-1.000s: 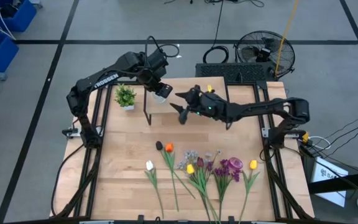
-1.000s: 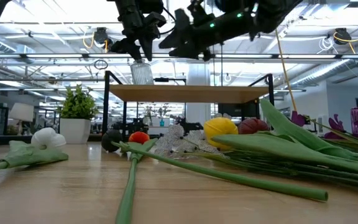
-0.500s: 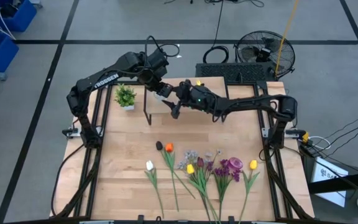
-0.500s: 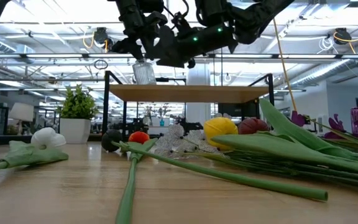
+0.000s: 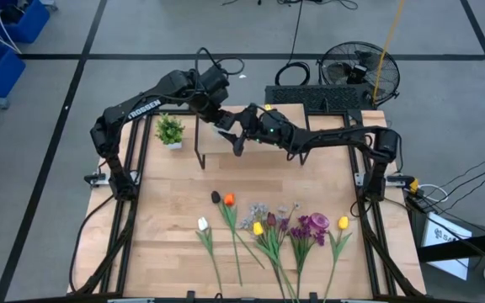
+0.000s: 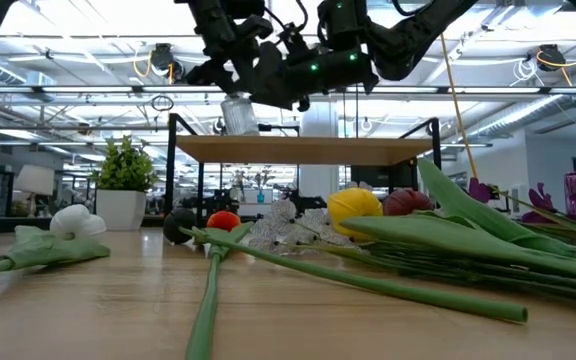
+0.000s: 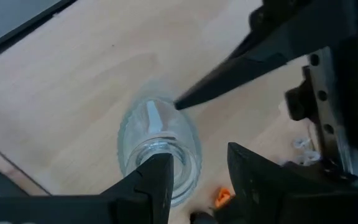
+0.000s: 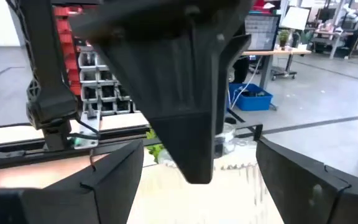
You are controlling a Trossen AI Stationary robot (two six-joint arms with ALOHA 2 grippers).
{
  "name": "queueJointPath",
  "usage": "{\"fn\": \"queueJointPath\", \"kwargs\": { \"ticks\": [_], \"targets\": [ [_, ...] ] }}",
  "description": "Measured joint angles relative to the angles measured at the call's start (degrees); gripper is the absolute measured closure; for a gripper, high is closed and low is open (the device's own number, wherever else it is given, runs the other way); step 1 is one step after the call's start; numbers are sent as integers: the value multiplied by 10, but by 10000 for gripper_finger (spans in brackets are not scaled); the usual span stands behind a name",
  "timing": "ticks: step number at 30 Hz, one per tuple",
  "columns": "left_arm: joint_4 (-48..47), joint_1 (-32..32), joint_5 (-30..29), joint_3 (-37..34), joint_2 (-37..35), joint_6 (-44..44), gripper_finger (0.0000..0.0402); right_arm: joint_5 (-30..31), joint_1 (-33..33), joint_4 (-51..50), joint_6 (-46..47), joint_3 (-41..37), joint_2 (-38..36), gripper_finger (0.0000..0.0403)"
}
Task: Pick and place flowers into a vace then onto a shelf
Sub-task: Put the white vase on the shelf
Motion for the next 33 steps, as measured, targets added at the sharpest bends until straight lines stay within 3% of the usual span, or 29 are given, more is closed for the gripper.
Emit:
{"fn": "queueJointPath", "kwargs": {
  "ticks": [10,33],
  "targets": [
    [17,-2,27,-1,0,-2,247,18,0,-39,-27,2,-3,96],
    [32,-4,17,1,-1,3,248,25,0,-101,-27,0,-1,96]
  ]
}}
